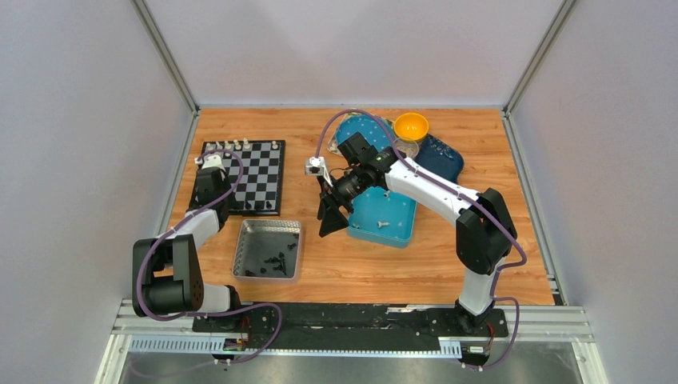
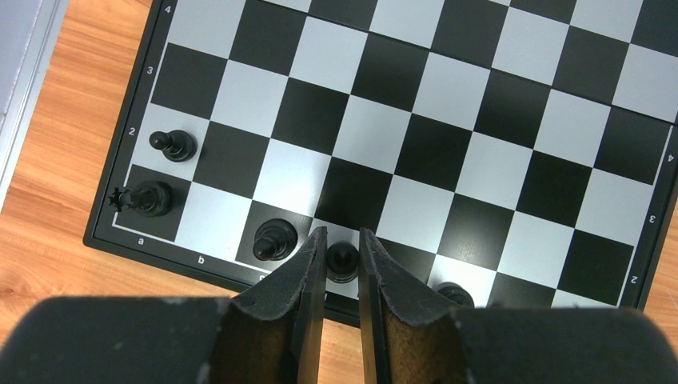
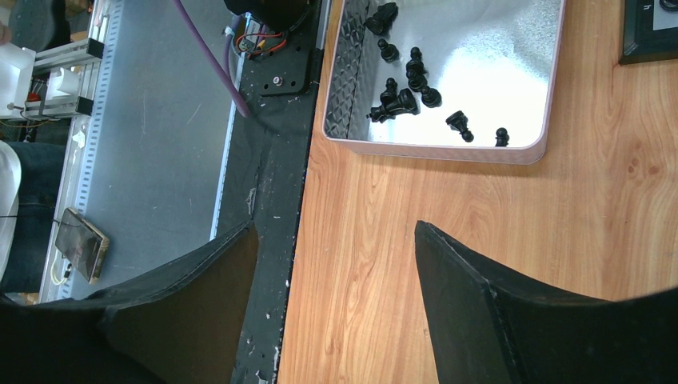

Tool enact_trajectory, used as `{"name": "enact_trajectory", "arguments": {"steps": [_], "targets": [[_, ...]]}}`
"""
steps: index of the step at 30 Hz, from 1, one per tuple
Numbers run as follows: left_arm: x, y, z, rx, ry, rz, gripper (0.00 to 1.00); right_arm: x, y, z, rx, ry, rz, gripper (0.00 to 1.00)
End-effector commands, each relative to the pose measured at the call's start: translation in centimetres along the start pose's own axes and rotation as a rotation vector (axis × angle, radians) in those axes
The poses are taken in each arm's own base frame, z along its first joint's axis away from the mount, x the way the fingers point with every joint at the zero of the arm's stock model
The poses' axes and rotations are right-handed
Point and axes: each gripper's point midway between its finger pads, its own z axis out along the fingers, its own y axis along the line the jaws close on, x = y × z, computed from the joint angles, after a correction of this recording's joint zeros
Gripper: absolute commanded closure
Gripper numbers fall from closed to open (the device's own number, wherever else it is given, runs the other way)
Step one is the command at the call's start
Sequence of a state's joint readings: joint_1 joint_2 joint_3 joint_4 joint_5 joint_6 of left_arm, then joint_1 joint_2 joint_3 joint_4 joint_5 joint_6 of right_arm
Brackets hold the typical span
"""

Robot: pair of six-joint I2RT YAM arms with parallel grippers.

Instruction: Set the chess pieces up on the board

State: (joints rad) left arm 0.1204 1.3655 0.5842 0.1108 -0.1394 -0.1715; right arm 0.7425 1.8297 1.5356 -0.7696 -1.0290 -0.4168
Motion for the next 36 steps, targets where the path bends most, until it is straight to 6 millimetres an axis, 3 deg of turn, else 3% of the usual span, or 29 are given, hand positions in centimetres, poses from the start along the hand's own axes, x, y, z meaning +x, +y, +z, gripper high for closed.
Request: {"name": "enact_trajectory", "arguments": {"steps": [1, 12, 36], "targets": [[-1.41, 0.08, -0.3, 0.007, -0.042, 0.011, 0.71, -1.12, 0.24, -0.33, -0.015, -0.025, -0.038, 0.25], [-1.8, 0.22, -0.65, 0.004, -0.051, 0.023, 0.69, -1.19, 0.34, -0.4, -0.02, -0.029, -0.039, 0.25], [-2.0, 0.51, -1.04, -0.007, -0.046, 0.039, 0.75, -1.31, 0.4, -0.3, -0.028, -0.032, -0.04, 0.25]]}}
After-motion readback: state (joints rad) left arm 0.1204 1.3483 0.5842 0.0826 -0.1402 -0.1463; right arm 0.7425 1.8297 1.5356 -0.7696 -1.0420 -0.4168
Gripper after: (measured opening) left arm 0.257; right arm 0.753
